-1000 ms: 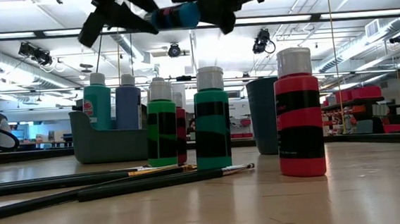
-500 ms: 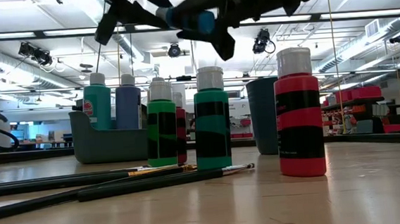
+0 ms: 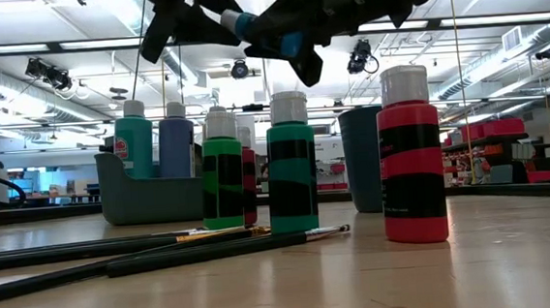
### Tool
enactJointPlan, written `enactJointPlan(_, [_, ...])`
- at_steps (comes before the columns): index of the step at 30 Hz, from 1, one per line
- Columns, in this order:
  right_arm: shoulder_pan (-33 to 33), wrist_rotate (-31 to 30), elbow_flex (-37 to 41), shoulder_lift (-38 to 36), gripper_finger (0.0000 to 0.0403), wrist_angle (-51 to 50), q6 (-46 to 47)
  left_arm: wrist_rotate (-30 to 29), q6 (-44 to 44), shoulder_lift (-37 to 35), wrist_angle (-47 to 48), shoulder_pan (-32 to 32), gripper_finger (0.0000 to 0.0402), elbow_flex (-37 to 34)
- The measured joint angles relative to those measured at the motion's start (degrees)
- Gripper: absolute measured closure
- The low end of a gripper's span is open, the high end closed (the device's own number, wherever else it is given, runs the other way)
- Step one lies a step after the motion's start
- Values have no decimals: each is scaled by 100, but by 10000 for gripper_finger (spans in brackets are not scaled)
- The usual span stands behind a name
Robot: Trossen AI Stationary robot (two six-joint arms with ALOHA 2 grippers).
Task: Pick & Place Paint Supplies
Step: Put the small blue paint bottle into the blue bin
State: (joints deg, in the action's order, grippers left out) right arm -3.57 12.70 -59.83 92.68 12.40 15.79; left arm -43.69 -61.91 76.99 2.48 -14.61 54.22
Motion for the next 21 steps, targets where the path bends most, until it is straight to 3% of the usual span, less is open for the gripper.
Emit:
enactJointPlan(7, [2, -17, -5, -41, 258, 35, -69, -519, 1362, -255, 237, -93, 185, 0])
enactJointPlan(12, [2, -12, 0, -238, 267, 27, -338, -386, 2512, -917, 642, -86, 176, 6])
enactJointPlan(14, [14, -11, 0, -267, 269, 94, -434, -46, 3150, -1331, 938, -35, 177, 9])
enactJointPlan(17, [31, -15, 0, -264, 266, 148, -655, 1025, 4020, -1988, 1143, 162, 180, -91])
enactJointPlan(21, [31, -72, 0, -264, 261, 246, -1058, 2292, 4403, -2760, 306, 524, 181, -891])
